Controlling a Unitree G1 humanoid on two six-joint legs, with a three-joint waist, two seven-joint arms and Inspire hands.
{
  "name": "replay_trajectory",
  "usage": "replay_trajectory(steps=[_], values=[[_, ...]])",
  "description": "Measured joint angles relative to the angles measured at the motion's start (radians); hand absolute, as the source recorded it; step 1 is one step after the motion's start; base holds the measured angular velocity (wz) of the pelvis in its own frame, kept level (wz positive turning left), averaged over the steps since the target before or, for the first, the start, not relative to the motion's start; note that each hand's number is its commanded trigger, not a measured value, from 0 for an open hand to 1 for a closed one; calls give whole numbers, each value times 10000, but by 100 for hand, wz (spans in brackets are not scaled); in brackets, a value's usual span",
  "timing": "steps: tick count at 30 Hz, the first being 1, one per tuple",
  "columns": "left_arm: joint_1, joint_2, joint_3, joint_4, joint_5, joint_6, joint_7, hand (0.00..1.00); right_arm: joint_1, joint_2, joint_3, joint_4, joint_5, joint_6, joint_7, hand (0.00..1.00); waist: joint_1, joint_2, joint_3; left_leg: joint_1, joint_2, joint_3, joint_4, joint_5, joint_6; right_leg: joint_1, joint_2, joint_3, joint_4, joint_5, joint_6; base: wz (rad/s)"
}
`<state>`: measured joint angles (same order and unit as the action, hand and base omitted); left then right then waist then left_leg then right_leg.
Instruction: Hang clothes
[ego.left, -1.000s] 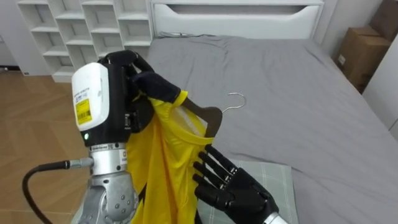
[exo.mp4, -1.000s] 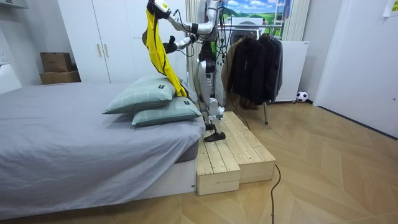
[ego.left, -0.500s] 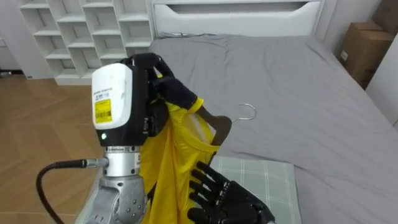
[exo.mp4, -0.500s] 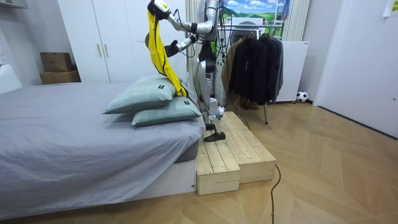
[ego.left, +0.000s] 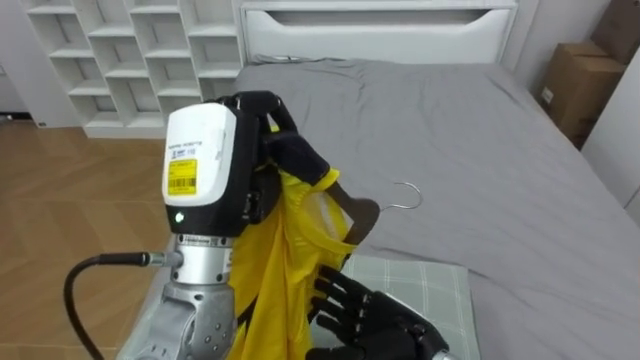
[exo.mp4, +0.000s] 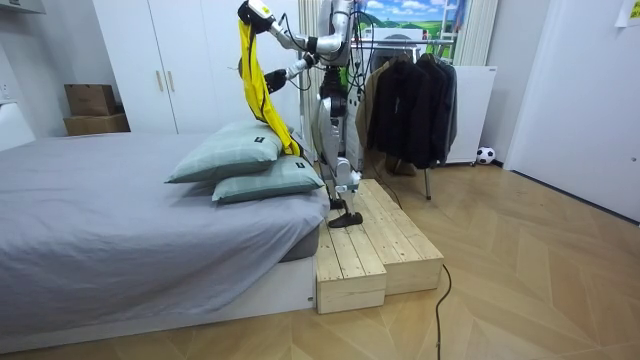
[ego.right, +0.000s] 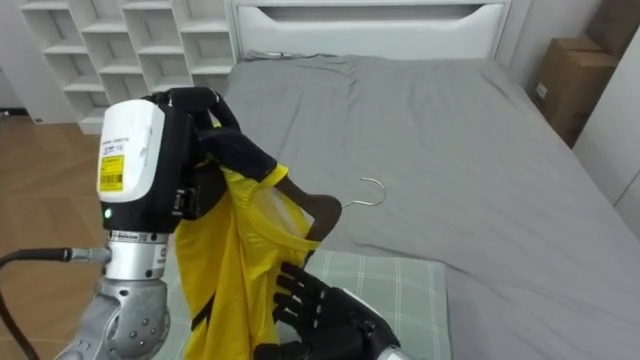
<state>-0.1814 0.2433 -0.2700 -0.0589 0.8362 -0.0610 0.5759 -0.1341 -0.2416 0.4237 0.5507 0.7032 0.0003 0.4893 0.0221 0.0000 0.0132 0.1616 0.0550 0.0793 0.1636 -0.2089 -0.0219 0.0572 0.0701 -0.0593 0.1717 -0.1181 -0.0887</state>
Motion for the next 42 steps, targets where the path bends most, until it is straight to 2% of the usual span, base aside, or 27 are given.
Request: replay_trajectory(steps=[2,11,20,23,26,42], values=[[0,103,-2,0,-22,-260,0,100,-6,-9,-236,184,-270,-41,-108,0,-26,-83,-2,-1,3,-2,2,0,0,2,1,-18,-4,0,0,0],[0,296,18,-2,-164,-671,1,100,-5,-205,-1152,210,-495,-46,-204,0,-254,-75,-13,-96,-1,67,11,0,0,-94,-3,7,-10,2,4,0],[0,363,777,-1,18,-718,1,100,-3,-206,-2261,466,-768,-48,-205,0,-538,-121,-42,-56,10,198,15,1,0,-80,5,59,-7,1,4,-1],[1,360,928,-2,17,-718,4,100,73,-202,-2613,924,-767,-47,-238,0,-486,-139,-54,-7,13,269,14,0,0,-64,17,136,0,1,4,-6],[1,357,1159,-2,15,-706,4,100,147,-201,-2764,1116,-768,-42,-305,0,-502,-144,-57,4,13,291,16,0,0,-72,25,182,19,1,4,-5],[0,388,1207,-2,103,-706,19,100,233,-230,-2910,1842,-1113,-41,-299,0,-518,-132,-80,77,13,300,14,0,0,-48,26,178,7,2,4,0]])
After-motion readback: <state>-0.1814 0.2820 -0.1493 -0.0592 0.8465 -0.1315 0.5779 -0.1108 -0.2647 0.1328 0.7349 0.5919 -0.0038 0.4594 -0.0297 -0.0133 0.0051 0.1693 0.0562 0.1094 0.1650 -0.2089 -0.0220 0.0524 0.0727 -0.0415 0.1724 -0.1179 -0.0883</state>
